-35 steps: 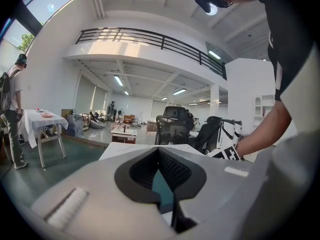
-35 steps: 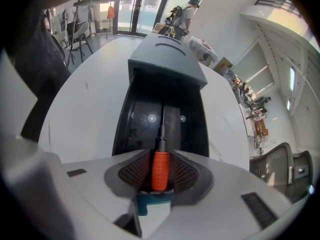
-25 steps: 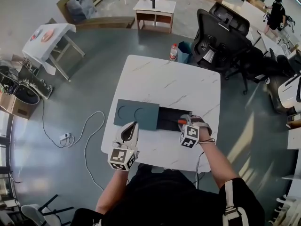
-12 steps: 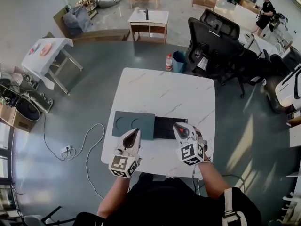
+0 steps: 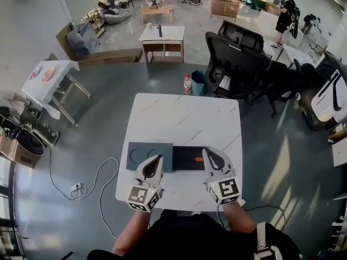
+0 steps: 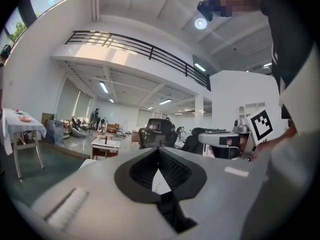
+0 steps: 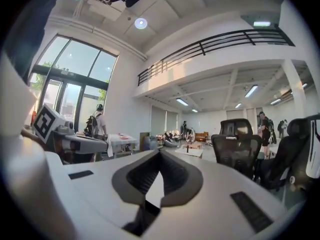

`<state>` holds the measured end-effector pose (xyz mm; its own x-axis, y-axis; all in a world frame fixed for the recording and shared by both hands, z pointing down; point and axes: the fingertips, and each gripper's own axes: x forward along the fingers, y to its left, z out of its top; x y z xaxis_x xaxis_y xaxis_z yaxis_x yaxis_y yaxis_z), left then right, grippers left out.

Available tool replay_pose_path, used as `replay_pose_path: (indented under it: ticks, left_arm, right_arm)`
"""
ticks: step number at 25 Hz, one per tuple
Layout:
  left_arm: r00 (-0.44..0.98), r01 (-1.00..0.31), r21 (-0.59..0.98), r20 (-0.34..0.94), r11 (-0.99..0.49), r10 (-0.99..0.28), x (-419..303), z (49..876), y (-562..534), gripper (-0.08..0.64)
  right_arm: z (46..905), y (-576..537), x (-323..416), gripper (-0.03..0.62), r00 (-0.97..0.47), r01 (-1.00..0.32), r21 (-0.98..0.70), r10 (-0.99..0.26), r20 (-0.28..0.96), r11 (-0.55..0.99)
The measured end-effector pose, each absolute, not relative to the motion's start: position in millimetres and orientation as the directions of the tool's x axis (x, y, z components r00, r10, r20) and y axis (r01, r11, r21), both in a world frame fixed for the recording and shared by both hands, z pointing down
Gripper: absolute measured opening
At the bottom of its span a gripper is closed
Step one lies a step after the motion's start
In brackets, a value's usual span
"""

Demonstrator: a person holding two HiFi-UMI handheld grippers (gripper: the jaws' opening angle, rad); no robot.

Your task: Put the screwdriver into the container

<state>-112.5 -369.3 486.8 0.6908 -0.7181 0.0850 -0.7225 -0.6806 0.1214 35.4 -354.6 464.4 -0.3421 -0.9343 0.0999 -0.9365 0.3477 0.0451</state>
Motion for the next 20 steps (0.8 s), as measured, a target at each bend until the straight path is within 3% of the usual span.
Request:
replay_pose_path:
  ticks: [12, 20]
  left_arm:
    - [0.750, -0.662, 0.086, 0.070, -0.745, -0.658, -81.7, 474.5, -362.0, 0.009]
    - [0.753, -0.658, 0.036, 0.057, -0.753, -0.655, -74.2, 464.5, -362.6, 0.009]
  right_arm:
    - [448.3, -346.1, 70.2, 0.008, -0.257, -0.963, 0.072, -0.966, 0.027, 0.258]
    - [431.6, -343.9, 59.8, 0.008, -0.285, -0.948, 0.155, -0.958, -0.017, 0.279]
